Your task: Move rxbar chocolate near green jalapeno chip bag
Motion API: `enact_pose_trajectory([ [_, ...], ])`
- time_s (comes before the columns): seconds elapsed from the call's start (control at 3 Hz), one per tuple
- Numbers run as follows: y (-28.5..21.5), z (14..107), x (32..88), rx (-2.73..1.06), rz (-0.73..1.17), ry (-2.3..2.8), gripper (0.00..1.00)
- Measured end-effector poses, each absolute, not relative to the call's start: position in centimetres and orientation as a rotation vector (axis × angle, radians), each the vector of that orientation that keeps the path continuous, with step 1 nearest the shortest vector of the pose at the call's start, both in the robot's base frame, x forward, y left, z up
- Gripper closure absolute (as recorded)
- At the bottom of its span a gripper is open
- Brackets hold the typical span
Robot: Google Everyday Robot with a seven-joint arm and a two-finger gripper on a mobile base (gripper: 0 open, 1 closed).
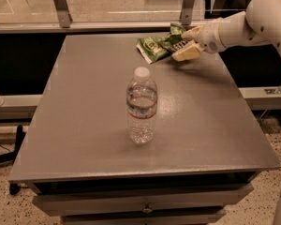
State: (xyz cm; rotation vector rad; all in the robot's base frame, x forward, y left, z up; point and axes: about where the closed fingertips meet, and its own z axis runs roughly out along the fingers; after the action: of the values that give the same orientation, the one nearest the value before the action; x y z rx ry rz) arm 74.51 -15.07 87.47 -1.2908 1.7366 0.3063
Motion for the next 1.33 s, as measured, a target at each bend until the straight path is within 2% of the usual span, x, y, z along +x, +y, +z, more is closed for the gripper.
enact_pose_trajectory([
  [0.33, -15.1, 88.3, 74.1, -1.278, 0.322, 1.725, 0.0],
  [0.67, -16.3, 89.7, 73.3, -1.239, 0.32, 1.718, 0.0],
  [1.33, -22.3, 93.1, 70.3, -1.212, 0.324, 1.644, 0.0],
])
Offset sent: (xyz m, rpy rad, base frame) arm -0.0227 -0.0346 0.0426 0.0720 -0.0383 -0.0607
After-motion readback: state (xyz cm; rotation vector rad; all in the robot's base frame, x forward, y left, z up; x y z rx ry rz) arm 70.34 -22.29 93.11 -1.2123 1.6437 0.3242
